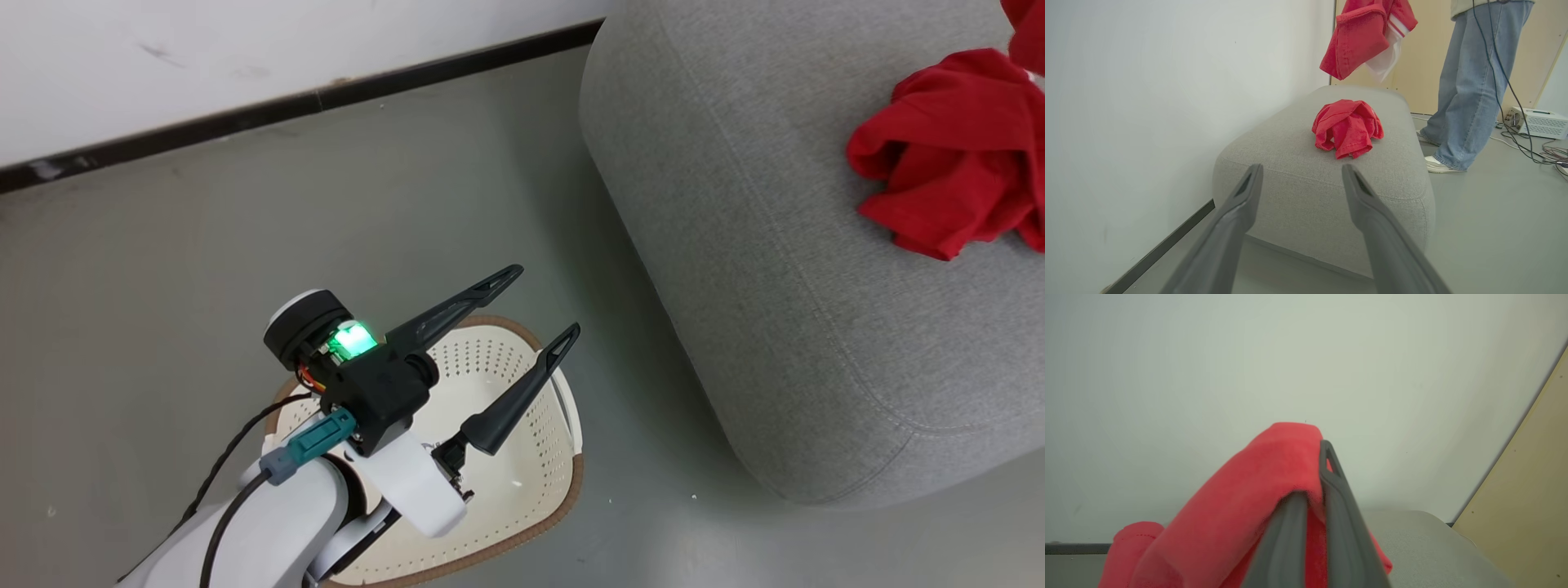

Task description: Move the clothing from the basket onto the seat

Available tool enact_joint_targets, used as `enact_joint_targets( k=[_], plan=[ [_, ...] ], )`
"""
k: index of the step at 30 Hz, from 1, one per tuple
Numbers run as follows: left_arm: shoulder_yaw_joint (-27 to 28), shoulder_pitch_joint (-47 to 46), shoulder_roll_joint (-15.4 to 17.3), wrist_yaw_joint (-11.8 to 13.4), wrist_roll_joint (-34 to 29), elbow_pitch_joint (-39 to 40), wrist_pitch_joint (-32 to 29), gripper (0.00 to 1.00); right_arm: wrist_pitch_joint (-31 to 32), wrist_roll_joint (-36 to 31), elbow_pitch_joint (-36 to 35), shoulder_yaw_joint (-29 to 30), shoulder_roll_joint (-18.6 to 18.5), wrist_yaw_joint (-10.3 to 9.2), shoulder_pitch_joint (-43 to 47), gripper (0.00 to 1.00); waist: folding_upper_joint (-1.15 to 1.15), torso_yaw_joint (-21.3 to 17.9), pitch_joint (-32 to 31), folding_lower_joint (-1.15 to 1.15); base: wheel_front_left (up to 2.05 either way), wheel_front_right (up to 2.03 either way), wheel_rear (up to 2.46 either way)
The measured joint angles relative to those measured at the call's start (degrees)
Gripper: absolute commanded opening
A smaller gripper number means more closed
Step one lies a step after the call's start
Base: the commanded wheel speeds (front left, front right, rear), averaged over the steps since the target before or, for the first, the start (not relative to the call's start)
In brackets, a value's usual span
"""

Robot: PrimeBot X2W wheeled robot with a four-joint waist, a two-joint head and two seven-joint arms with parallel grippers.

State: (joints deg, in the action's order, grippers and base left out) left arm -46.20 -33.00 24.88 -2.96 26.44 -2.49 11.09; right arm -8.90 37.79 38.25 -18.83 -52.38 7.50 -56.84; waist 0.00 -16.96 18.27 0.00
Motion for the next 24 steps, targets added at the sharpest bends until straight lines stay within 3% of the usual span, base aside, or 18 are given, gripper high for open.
enact_joint_targets(
  k=[24],
  plan=[
    [-1.07,-4.82,0.21,-0.65,-2.19,1.15,-2.00,1.00,-3.78,1.21,12.88,-0.66,10.99,0.00,12.32,0.00,0.00,1.40,7.94,0.00,0.00,0.00,0.00]
  ],
)
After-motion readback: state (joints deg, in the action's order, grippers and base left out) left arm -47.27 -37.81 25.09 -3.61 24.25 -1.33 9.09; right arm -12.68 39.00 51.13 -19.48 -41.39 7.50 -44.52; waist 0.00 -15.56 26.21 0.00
